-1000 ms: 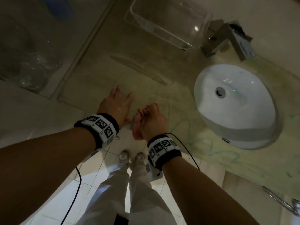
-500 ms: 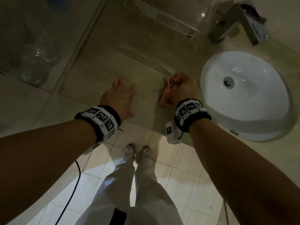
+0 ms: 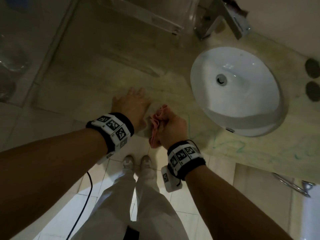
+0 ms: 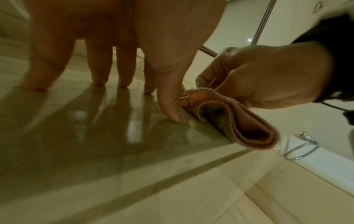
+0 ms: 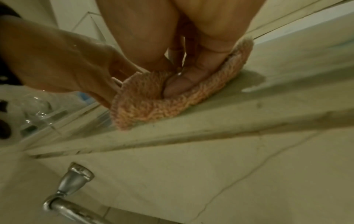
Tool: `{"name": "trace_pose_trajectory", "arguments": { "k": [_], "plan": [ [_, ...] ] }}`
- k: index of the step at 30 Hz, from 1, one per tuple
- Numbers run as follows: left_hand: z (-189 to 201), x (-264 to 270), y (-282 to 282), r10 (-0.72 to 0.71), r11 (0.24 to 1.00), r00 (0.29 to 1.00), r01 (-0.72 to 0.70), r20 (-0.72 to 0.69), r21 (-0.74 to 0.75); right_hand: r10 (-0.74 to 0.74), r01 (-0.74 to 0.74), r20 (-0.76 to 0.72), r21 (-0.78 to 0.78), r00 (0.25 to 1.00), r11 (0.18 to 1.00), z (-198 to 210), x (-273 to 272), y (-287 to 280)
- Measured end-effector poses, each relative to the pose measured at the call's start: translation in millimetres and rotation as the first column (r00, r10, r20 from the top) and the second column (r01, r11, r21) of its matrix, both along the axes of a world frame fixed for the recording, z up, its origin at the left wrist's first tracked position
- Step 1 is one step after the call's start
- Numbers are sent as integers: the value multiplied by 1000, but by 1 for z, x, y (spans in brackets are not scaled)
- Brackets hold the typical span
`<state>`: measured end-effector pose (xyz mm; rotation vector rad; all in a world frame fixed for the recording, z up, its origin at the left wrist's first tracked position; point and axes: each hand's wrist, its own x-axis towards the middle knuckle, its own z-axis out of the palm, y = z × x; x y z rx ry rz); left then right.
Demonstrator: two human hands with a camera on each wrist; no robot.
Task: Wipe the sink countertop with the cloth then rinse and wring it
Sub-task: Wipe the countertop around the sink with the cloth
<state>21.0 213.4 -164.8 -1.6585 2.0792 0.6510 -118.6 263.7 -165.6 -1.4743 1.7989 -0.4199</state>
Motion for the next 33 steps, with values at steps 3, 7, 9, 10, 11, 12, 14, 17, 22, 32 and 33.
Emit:
{"name": "trace_pose_trajectory", "arguments": {
  "k": [3,7,9,10,11,12,14,17,22,32,33],
  "plan": [
    [-1,-11,-3,-28,1000,1000,28,-10,8,-93,96,70,-41,993,995,2,-5,7],
    [0,-16,-3,-63,998,997,63,-36,-6,-118,120,46,-48,992,992,0,-6,7],
    [0,-16,-1,-80,997,996,80,-31,-12,-156,157,47,-19,987,987,3,-10,-2],
    [0,-14,-1,-97,995,995,97,-25,-17,-177,178,16,-37,984,983,2,-15,-9],
    [0,-13,-2,-111,994,994,110,-18,-21,-194,193,-23,-60,981,979,3,-20,-18],
    [1,-12,-2,-114,993,993,114,-14,-20,-204,200,-50,-84,978,976,2,-24,-27],
    [2,-13,-3,-102,995,995,102,-14,-6,-227,219,-84,-96,970,971,3,-33,-46],
    [3,-15,-2,-89,996,996,89,-8,9,-202,198,-194,-39,960,979,7,-44,-61],
    [2,-13,-1,-96,995,995,96,-14,-13,-197,201,-239,-9,951,980,6,-43,-61],
    [2,-12,0,-97,995,995,97,-18,-15,-196,199,-134,10,971,980,3,-63,18],
    [2,-12,0,-91,996,996,90,-23,-10,-189,191,-129,1,973,982,4,-64,25]
  ]
}}
